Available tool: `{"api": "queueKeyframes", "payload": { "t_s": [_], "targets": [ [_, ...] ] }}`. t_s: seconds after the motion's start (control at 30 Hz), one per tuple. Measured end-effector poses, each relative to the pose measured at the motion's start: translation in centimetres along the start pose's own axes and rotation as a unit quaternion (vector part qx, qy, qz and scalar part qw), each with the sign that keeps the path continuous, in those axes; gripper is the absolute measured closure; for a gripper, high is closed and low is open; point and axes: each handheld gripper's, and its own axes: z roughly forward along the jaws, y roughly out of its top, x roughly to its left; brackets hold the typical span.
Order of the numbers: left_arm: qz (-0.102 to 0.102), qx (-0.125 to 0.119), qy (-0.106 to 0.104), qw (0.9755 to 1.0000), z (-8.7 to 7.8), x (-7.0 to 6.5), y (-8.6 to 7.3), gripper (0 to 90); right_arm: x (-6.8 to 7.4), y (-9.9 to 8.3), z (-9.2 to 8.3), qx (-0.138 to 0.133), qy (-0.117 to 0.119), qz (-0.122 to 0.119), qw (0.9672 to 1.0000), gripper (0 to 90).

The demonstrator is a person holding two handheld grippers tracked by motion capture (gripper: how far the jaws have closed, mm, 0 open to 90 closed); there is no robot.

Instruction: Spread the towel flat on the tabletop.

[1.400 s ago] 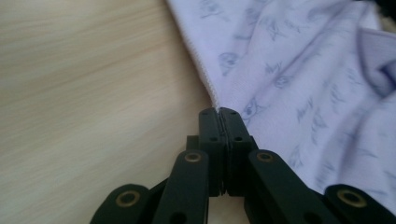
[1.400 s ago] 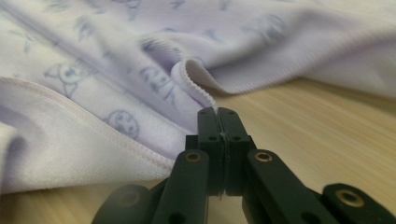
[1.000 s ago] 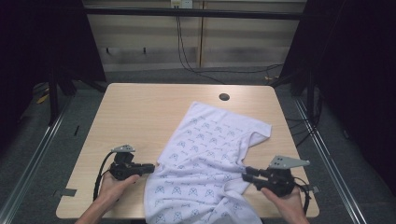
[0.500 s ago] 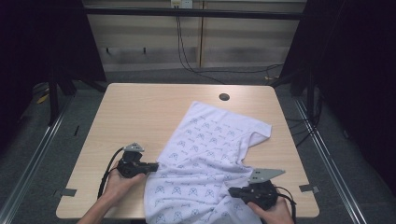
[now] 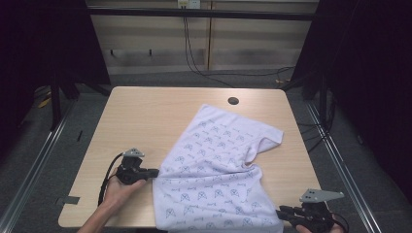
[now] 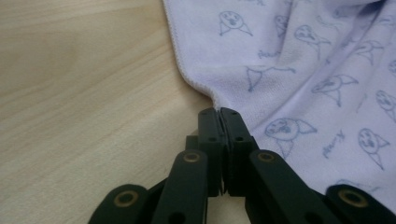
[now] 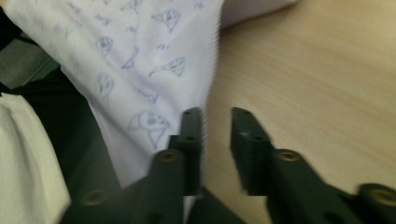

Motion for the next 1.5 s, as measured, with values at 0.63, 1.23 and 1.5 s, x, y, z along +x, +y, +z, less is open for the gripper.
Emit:
{"api": "queueKeyframes", "payload": {
  "t_s": [0.63, 1.23, 1.5],
  "targets": [
    [0.082, 0.007, 0.006, 0.9966, 3.3, -1.6, 2.5, 83.5, -2.4, 8.1, 10.6, 0.011, -0.026, -0.099, 0.9946, 81.6],
    [0.074, 0.001, -0.06, 0.9955, 0.7, -3.0, 0.6, 69.6, -0.3, 4.8, 5.7, -0.017, 0.025, -0.058, 0.9979, 67.7],
    [0.073, -0.03, 0.008, 0.9968, 4.3, -0.2, 4.6, 67.9, -5.3, 10.6, 11.5, -0.021, -0.051, -0.04, 0.9977, 60.4]
  ]
}}
